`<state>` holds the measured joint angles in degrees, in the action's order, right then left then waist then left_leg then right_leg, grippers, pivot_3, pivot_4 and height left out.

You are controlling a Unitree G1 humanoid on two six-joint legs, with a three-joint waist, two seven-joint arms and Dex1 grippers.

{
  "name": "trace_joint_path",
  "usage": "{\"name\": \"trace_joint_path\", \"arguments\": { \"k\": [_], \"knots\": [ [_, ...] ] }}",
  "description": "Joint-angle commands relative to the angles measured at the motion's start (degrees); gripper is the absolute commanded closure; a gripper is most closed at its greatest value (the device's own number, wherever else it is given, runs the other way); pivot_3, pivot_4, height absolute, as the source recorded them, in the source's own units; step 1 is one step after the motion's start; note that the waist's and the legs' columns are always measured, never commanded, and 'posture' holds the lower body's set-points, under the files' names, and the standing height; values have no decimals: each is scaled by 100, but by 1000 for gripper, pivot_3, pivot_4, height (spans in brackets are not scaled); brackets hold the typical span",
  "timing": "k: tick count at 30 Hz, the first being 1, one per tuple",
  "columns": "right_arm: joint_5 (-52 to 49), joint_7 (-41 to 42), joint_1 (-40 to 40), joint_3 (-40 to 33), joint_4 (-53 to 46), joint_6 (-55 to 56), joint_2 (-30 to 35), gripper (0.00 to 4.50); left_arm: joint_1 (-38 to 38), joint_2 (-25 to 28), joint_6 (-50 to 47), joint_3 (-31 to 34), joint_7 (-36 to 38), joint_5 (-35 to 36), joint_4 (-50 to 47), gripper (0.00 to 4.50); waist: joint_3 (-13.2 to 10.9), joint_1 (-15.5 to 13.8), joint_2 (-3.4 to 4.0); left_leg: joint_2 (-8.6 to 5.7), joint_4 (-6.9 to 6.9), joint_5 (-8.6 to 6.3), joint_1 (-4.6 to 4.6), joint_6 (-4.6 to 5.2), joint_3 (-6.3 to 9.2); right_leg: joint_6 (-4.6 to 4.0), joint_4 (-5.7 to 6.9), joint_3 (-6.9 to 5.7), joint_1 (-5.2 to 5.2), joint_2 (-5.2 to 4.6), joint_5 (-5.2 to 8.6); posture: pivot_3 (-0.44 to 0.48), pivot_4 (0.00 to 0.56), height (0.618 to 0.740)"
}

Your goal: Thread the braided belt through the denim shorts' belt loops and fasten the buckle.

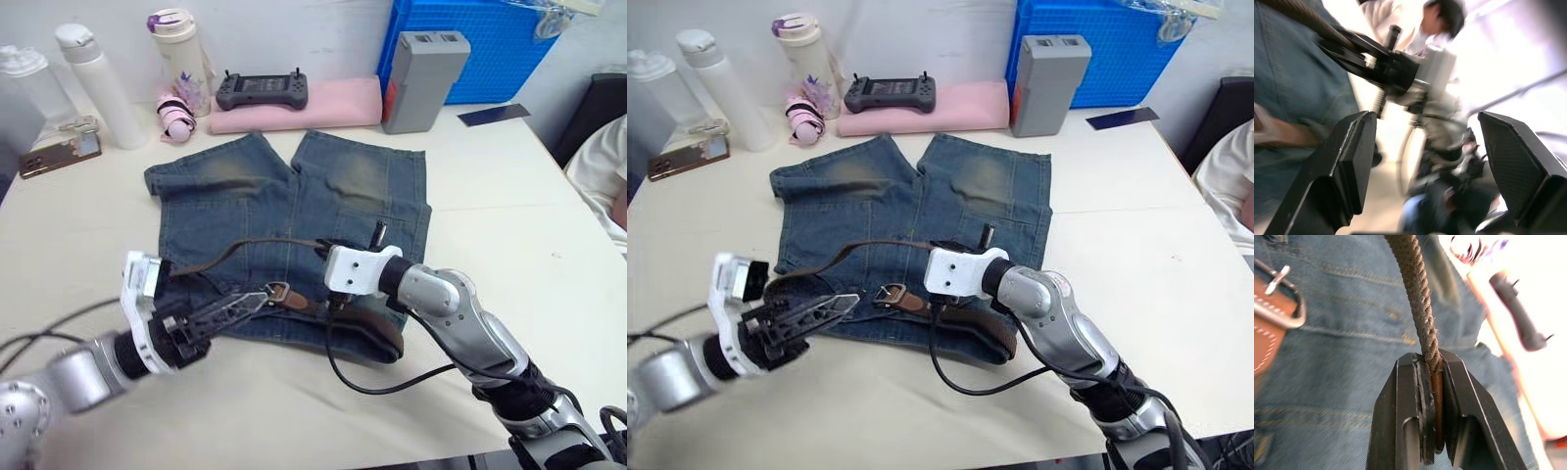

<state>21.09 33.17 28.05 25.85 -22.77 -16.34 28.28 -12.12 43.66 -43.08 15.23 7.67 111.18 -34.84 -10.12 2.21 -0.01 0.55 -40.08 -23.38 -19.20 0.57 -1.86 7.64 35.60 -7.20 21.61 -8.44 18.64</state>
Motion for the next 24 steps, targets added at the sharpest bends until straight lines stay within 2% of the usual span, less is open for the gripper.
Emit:
{"name": "trace_joint_path", "arguments": {
  "k": [1,3,6,8,13,18,23,24],
  "knots": [
    [439,-324,67,18,50,511,-44,4500,89,-890,830,-399,-1485,182,-395,871,2,-32,4,0,-3,0,2,0,-4,3,-6,5,-4,4,-2,0,150,740],
    [715,-561,71,54,181,826,-38,4500,317,-1444,1194,-612,-2399,182,-460,871,4,-23,6,-30,-2,0,11,-1,-19,6,-5,28,-3,7,-3,0,150,740],
    [1127,-949,13,85,374,1355,12,4500,904,-2583,1851,-739,-3939,182,-420,871,6,-48,3,-31,-1,1,14,-2,-16,6,-2,31,-2,19,-3,0,150,740],
    [1304,-1088,-26,52,425,1579,7,4500,1186,-3025,1999,-710,-4526,182,-435,871,9,-62,-4,-32,-4,1,11,-2,-18,7,-1,29,-2,19,-4,0,150,740],
    [1490,-1172,-109,-23,512,1897,-28,4500,1690,-3557,2067,-515,-5288,182,-380,871,9,-54,-5,-29,-3,2,10,-1,-14,7,-10,32,-2,20,-4,0,150,740],
    [1554,-1235,-128,-121,538,2078,-102,4500,1859,-3938,2093,-235,-5935,182,-214,871,9,-55,-5,-26,-2,2,5,-1,-11,7,-25,32,-4,21,-4,0,150,740],
    [1559,-1188,-136,-176,552,2152,-151,4500,1818,-4150,1886,-8,-6084,182,-68,871,9,-63,-5,-8,-2,2,0,-2,-10,7,-50,36,-10,41,-4,0,150,740],
    [1551,-1175,-142,-185,551,2152,-162,4500,1809,-4172,1835,43,-6077,182,-35,1119,9,-64,-5,-4,-2,1,-1,-2,-9,7,-54,37,-13,45,-4,0,150,740]
  ]
}}
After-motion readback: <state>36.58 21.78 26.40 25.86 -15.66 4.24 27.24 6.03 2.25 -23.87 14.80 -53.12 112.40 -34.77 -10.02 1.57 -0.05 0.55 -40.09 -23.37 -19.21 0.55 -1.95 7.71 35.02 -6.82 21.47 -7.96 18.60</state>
